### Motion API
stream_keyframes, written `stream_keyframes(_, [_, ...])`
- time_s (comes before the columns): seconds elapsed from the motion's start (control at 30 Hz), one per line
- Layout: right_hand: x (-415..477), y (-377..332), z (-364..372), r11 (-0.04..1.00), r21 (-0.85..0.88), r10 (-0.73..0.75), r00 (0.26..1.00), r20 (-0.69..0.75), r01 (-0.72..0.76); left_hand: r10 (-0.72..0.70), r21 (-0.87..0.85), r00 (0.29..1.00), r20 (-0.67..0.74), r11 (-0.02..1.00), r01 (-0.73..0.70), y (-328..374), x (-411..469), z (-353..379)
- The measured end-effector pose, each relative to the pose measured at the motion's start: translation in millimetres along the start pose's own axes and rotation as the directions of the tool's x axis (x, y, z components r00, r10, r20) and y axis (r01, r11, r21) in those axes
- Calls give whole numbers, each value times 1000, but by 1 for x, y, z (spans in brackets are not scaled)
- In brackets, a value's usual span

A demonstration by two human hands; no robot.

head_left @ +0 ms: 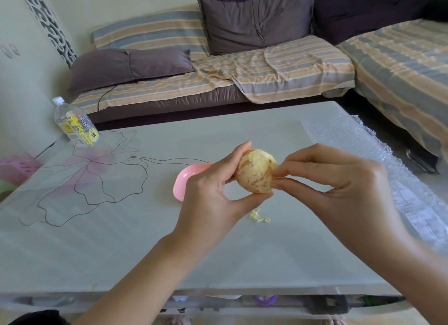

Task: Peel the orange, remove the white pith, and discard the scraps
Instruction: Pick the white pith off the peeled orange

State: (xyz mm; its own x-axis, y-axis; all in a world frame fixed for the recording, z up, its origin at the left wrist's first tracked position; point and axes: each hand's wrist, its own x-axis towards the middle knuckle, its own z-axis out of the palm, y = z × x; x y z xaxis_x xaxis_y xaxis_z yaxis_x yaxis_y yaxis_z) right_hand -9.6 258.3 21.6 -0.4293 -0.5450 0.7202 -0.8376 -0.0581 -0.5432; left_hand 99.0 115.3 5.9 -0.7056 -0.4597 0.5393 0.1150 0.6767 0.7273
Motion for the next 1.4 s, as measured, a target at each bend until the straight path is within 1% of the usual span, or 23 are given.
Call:
stream_keyframes(0.17, [-2,0,-3,1000,1,-9,1000,10,9,30,25,1000,0,999,-30,0,-1,2])
stream_keyframes(0.43, [-2,-1,0,998,-31,-46,998,46,47,-52,-31,999,1,998,52,2,-4,-3])
stream_keyframes(0.5, [-2,-1,2,1000,0,-30,999,25,30,-88,-70,996,2,994,87,5,-4,-4])
stream_keyframes(0.63, [0,-2,2,993,117,26,1000,-8,-25,-144,-148,989,15,978,145,8,-3,-3])
stream_keyframes(0.8, [0,-2,1,993,119,15,1000,3,-15,-151,-139,988,44,978,156,9,-4,-6])
stream_keyframes(0.87, [0,-2,1,996,95,-5,1000,4,4,-158,-143,986,50,976,164,9,-5,-7])
stream_keyframes(0.97, [1,-1,4,997,-17,-72,997,16,72,-172,-162,983,57,970,179,9,-5,-8])
stream_keyframes(1.13, [1,3,12,963,-162,-202,975,95,215,-200,-192,978,66,959,209,6,-6,-11])
stream_keyframes(1.2, [1,5,16,957,-186,-203,971,127,224,-234,-208,970,68,947,243,6,-7,-9])
stream_keyframes(1.4, [1,7,21,962,-173,-174,964,200,210,-296,-216,951,87,926,308,5,-10,-5])
